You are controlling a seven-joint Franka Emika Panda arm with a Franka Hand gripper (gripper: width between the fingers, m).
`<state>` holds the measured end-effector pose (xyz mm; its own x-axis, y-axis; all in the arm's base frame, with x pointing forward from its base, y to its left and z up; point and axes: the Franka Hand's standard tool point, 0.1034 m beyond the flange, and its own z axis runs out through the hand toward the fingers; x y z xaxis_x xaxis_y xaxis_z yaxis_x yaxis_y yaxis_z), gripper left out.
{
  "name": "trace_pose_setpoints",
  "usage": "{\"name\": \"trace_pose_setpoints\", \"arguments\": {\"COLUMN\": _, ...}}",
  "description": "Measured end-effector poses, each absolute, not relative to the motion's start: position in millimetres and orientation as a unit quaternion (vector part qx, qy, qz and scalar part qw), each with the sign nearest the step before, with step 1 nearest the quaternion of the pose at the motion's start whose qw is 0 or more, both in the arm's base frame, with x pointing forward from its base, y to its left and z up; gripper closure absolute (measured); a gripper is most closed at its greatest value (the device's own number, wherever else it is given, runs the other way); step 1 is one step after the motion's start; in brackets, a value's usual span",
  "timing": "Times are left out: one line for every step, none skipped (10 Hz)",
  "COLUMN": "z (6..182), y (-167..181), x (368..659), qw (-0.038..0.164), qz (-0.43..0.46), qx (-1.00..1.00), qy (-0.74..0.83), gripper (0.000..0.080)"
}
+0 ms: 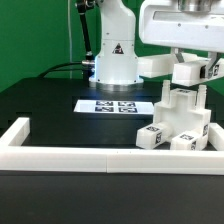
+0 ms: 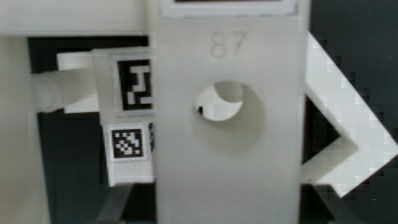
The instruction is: Assemble chair
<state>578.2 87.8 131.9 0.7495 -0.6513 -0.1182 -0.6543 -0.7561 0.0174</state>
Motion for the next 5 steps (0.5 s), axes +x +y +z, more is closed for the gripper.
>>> {"name": "trace_pose_setpoints", "arguments": {"z": 131.1, "y": 88.5, "x": 578.1, "qw": 0.012, "qz": 0.058, "qx": -0.935, "qy": 0.349, "gripper": 0.0509}}
{"name": "trace_pose_setpoints", "arguments": {"z": 129.0, "y": 93.4, "x": 579.3, "qw": 0.012, "qz": 0.054, "qx": -0.937, "qy": 0.345, "gripper": 0.0509}}
{"name": "trace_pose_setpoints", "arguments": {"z": 126.8, "y": 96.5, "x": 579.3, "qw": 0.011, "qz": 0.055, "qx": -0.938, "qy": 0.342, "gripper": 0.0509}}
{"name": "trace_pose_setpoints", "arguments": {"z": 125.5, "y": 97.3, "x": 579.7, "qw": 0.011, "qz": 0.053, "qx": -0.939, "qy": 0.339, "gripper": 0.0509}}
{"name": "trace_pose_setpoints", "arguments": {"z": 125.3, "y": 97.1, "x": 579.5, "qw": 0.011, "qz": 0.054, "qx": -0.939, "qy": 0.339, "gripper": 0.0509}}
